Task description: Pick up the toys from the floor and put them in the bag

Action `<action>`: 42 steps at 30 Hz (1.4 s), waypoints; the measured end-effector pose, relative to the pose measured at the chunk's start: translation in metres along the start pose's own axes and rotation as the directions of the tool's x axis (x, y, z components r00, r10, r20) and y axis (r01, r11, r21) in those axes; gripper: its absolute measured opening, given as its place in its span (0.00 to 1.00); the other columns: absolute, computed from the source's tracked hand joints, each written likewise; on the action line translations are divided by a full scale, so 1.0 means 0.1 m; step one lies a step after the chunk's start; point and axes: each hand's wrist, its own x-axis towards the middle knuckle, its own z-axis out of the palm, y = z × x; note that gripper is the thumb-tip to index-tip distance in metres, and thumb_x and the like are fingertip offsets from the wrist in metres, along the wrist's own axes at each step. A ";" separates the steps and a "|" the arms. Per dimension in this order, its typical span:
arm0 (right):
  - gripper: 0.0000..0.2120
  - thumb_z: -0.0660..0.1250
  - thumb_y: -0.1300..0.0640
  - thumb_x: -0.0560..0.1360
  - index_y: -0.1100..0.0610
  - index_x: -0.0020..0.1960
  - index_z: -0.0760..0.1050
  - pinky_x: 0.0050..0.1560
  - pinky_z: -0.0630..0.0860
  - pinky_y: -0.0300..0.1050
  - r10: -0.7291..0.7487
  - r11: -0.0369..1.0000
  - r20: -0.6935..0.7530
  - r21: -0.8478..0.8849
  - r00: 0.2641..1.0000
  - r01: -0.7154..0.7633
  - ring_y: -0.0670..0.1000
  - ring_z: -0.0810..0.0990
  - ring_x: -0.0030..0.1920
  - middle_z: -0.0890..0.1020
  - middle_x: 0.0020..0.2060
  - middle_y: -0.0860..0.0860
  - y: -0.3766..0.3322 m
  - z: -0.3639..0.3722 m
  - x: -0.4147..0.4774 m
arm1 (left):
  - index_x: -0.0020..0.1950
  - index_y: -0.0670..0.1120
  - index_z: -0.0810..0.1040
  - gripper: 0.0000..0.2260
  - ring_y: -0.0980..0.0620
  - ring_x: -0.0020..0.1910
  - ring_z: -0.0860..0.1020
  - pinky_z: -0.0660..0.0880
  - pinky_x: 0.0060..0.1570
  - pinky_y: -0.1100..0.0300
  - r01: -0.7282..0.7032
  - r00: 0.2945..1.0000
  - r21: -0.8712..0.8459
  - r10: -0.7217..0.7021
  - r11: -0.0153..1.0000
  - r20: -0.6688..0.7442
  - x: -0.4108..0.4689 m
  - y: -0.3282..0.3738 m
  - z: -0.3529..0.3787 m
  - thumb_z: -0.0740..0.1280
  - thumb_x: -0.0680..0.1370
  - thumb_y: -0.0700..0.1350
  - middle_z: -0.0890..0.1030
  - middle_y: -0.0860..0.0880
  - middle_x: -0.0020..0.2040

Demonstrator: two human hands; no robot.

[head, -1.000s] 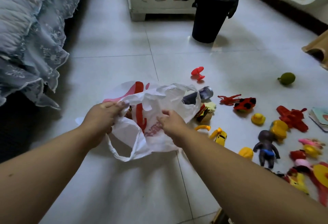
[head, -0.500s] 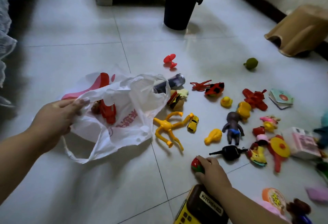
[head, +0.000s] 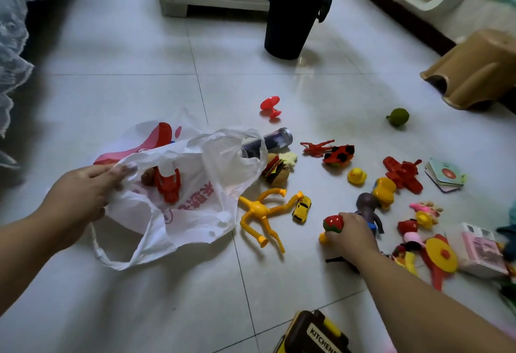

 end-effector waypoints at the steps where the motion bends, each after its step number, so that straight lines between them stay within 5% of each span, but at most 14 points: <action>1: 0.22 0.70 0.50 0.70 0.57 0.62 0.73 0.61 0.70 0.49 -0.008 1.000 0.039 -0.018 0.999 0.009 0.57 0.71 0.63 0.73 0.62 0.57 0.03 0.03 0.09 | 0.52 0.49 0.82 0.17 0.47 0.33 0.67 0.64 0.28 0.58 0.006 1.000 -0.007 -0.006 1.000 -0.013 0.00 0.01 0.01 0.67 0.72 0.59 0.75 0.46 0.39; 8: 0.21 0.74 0.44 0.64 0.51 0.52 0.73 0.49 0.75 0.45 0.098 0.993 0.208 0.044 0.973 -0.110 0.58 0.76 0.48 0.75 0.55 0.60 -0.02 0.20 0.38 | 0.47 0.49 0.82 0.10 0.49 0.28 0.62 0.58 0.27 0.63 0.019 0.998 -0.116 -0.026 0.993 -0.061 -0.03 0.16 0.17 0.68 0.74 0.54 0.72 0.48 0.34; 12: 0.22 0.74 0.45 0.64 0.52 0.54 0.75 0.46 0.72 0.44 0.117 0.990 0.189 0.060 0.975 -0.131 0.59 0.75 0.49 0.74 0.56 0.61 -0.06 0.25 0.32 | 0.45 0.50 0.82 0.10 0.48 0.31 0.62 0.58 0.29 0.60 0.016 0.999 -0.122 -0.020 0.992 -0.037 0.00 0.22 0.29 0.68 0.73 0.55 0.72 0.48 0.35; 14: 0.22 0.74 0.45 0.64 0.52 0.54 0.77 0.47 0.72 0.44 0.116 0.968 0.128 0.206 0.985 -0.141 0.58 0.77 0.50 0.78 0.54 0.59 -0.09 0.22 0.24 | 0.45 0.51 0.82 0.12 0.48 0.32 0.62 0.59 0.29 0.59 0.006 0.999 -0.120 -0.010 0.993 -0.034 0.02 0.23 0.33 0.69 0.72 0.57 0.73 0.48 0.36; 17: 0.18 0.76 0.51 0.65 0.54 0.52 0.79 0.46 0.77 0.49 0.082 0.798 0.035 0.596 0.996 -0.086 0.55 0.80 0.44 0.83 0.45 0.55 -0.42 0.07 0.00 | 0.45 0.51 0.83 0.13 0.48 0.32 0.63 0.61 0.29 0.60 0.012 0.999 -0.141 -0.016 0.990 -0.029 0.07 0.24 0.37 0.69 0.70 0.59 0.74 0.49 0.36; 22: 0.19 0.75 0.53 0.67 0.53 0.55 0.74 0.41 0.75 0.45 -0.248 0.528 0.287 0.841 0.925 -0.119 0.53 0.81 0.47 0.83 0.48 0.55 -1.74 0.06 -0.39 | 0.48 0.50 0.81 0.15 0.47 0.33 0.65 0.63 0.31 0.59 0.009 1.000 -0.103 -0.008 0.995 0.014 0.04 0.22 0.31 0.67 0.71 0.60 0.75 0.47 0.38; 26: 0.29 0.75 0.43 0.65 0.53 0.60 0.72 0.41 0.76 0.46 -0.238 0.606 0.387 0.776 0.891 -0.175 0.54 0.78 0.52 0.78 0.55 0.52 -2.60 0.25 -0.51 | 0.44 0.51 0.82 0.10 0.49 0.31 0.61 0.58 0.31 0.59 0.027 0.998 -0.116 -0.019 0.993 0.064 -0.01 0.18 0.25 0.64 0.76 0.55 0.71 0.45 0.37; 30: 0.32 0.72 0.49 0.72 0.54 0.72 0.63 0.55 0.78 0.50 -0.369 0.560 0.498 0.793 0.785 -0.240 0.58 0.76 0.61 0.73 0.65 0.54 -2.87 0.24 -0.54 | 0.43 0.52 0.82 0.11 0.49 0.30 0.63 0.60 0.30 0.60 0.047 0.996 -0.144 -0.035 0.988 0.082 0.00 0.14 0.19 0.63 0.76 0.56 0.72 0.46 0.34; 33: 0.24 0.70 0.54 0.75 0.54 0.68 0.68 0.45 0.75 0.43 -0.405 0.644 0.509 0.749 0.760 -0.159 0.51 0.80 0.50 0.79 0.57 0.54 -2.59 0.20 -0.49 | 0.44 0.53 0.81 0.11 0.49 0.32 0.64 0.61 0.31 0.59 0.065 0.994 -0.137 -0.052 0.988 0.095 0.03 0.09 0.15 0.62 0.78 0.55 0.72 0.47 0.34; 35: 0.14 0.69 0.56 0.75 0.54 0.59 0.75 0.44 0.75 0.44 -0.346 0.685 0.405 0.726 0.846 -0.067 0.50 0.79 0.44 0.81 0.48 0.52 -2.26 0.20 -0.43 | 0.45 0.52 0.82 0.11 0.49 0.31 0.62 0.60 0.30 0.60 0.070 0.993 -0.146 -0.056 0.987 0.101 0.07 0.06 0.12 0.62 0.78 0.54 0.71 0.47 0.35; 38: 0.13 0.66 0.60 0.74 0.54 0.58 0.77 0.47 0.73 0.45 -0.093 0.819 0.089 0.574 0.992 0.025 0.55 0.78 0.51 0.80 0.54 0.54 -1.65 0.17 -0.24 | 0.47 0.50 0.81 0.12 0.49 0.31 0.62 0.60 0.31 0.59 0.070 0.995 -0.129 -0.059 0.989 0.082 0.12 0.03 0.08 0.61 0.79 0.53 0.69 0.45 0.35; 40: 0.17 0.63 0.61 0.74 0.55 0.63 0.74 0.46 0.69 0.44 0.031 0.916 -0.025 0.400 0.999 -0.018 0.58 0.76 0.54 0.77 0.58 0.57 -1.26 0.14 -0.07 | 0.47 0.49 0.82 0.12 0.49 0.31 0.62 0.59 0.31 0.59 0.065 0.995 -0.129 -0.055 0.990 0.077 0.14 0.00 0.06 0.61 0.79 0.53 0.69 0.45 0.34; 42: 0.21 0.62 0.60 0.73 0.55 0.66 0.69 0.50 0.73 0.49 0.023 0.979 0.025 0.202 0.999 -0.028 0.62 0.75 0.55 0.74 0.60 0.61 -0.96 0.17 0.13 | 0.43 0.52 0.83 0.12 0.48 0.31 0.62 0.60 0.32 0.59 0.063 0.995 -0.124 -0.053 0.990 0.082 0.14 -0.02 0.04 0.61 0.78 0.54 0.69 0.45 0.34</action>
